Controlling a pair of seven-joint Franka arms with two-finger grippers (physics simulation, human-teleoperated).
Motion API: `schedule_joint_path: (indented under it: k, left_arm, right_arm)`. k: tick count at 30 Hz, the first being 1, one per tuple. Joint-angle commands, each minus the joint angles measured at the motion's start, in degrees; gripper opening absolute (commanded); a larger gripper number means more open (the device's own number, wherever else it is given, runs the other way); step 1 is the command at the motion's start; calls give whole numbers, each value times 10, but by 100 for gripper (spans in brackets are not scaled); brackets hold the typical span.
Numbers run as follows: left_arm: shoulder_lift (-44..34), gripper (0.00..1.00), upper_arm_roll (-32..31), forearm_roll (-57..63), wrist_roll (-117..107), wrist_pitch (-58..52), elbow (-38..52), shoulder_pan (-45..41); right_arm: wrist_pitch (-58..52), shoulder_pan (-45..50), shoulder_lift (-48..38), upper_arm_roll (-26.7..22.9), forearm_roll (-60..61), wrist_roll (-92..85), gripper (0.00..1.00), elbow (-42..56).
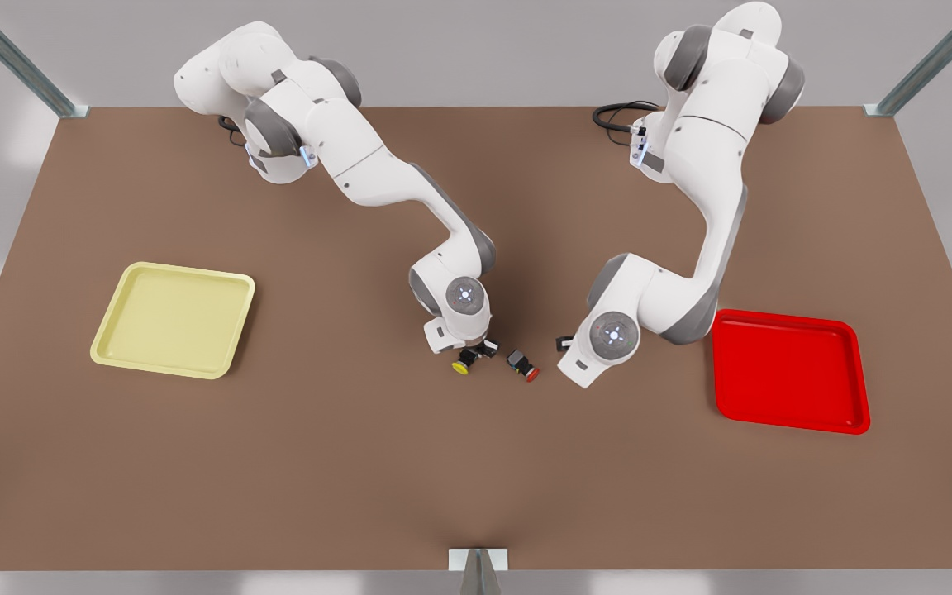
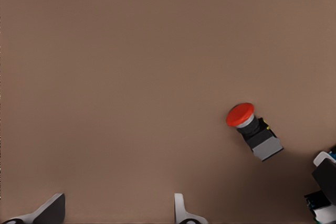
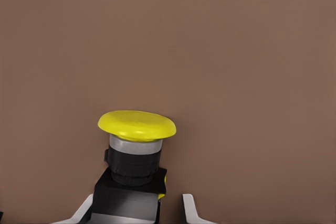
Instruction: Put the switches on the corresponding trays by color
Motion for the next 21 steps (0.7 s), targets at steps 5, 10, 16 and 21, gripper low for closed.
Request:
schedule_joint_path:
  k: [5,10,16,21]
  left_arm:
    - [-1,100,-1,-20,-3,1,3,2]
    - [1,100,0,-21,-3,1,-1,2]
    - [5,100,0,-29,-3,14,-2,2]
    - [8,100,0,-29,-3,21,-1,2]
  right_arm:
    - [0,0,0,0,0,-1,50,0]
    - [0,-1,0,0,0,0,48,1]
    - [-1,-1,-4,0,-1,-1,48,3]
    - [-4,-30,-24,0,-9,-16,48,2]
